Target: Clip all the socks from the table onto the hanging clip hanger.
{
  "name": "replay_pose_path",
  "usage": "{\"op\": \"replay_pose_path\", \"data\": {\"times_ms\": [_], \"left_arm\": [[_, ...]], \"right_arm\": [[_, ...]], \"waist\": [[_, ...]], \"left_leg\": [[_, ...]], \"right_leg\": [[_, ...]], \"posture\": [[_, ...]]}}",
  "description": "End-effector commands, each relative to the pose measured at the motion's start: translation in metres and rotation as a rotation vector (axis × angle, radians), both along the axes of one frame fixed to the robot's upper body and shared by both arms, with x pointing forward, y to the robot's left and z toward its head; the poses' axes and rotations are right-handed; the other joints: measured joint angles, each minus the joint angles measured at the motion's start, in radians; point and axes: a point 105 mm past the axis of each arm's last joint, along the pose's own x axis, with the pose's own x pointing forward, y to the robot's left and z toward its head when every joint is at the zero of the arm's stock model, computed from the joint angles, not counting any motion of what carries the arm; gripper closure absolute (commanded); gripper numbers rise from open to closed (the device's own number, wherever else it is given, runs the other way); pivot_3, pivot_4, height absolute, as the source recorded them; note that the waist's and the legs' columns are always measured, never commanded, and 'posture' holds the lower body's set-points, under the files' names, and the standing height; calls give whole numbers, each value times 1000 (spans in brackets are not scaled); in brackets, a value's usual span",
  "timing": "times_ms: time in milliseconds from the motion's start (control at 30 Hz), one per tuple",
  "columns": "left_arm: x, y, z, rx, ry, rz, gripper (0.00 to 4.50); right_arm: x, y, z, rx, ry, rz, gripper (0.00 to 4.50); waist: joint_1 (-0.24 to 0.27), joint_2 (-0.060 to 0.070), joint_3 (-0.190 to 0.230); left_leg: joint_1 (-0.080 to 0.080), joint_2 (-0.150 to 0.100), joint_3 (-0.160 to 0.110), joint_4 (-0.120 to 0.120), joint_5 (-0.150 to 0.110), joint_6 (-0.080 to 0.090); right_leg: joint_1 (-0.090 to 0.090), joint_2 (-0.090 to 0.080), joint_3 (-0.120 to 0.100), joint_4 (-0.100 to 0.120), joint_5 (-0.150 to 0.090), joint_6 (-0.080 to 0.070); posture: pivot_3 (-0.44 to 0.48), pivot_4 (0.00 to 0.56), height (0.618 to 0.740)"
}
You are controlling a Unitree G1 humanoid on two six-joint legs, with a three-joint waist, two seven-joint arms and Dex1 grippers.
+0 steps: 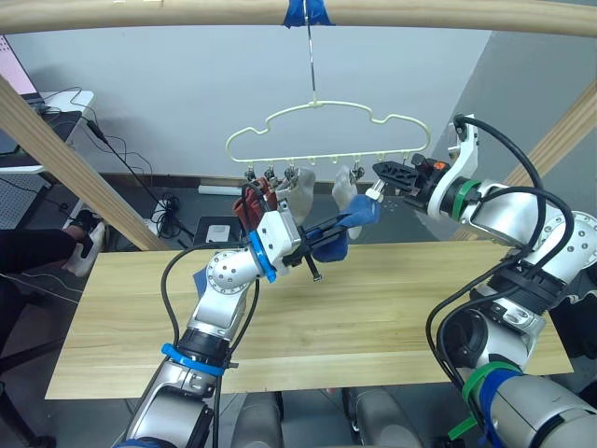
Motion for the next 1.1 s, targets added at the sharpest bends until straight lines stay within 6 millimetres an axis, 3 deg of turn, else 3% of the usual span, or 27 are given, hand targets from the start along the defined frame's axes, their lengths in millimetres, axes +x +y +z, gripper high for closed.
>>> {"op": "replay_pose_path", "data": {"times_ms": [33,900,1100], "left_arm": [[-6,-2,7,-10,-39,-21,4488],[-11,0,5,-5,-23,-48,4488],[-3,2,15,-27,-59,-12,4488]], "right_arm": [[-3,2,10,16,-37,17,4341],[-5,1,8,19,16,14,4341],[-7,3,8,18,25,21,4341]], "waist": [[0,0,0],[0,0,2],[3,-1,3]], "left_leg": [[0,0,0,0,0,0],[-1,0,0,0,0,0],[-1,0,0,0,0,0]], "right_leg": [[0,0,0,0,0,0],[0,0,0,-2,0,0],[0,0,0,-2,0,0]], "posture": [[-93,239,740],[-82,244,740],[-81,244,740]]}}
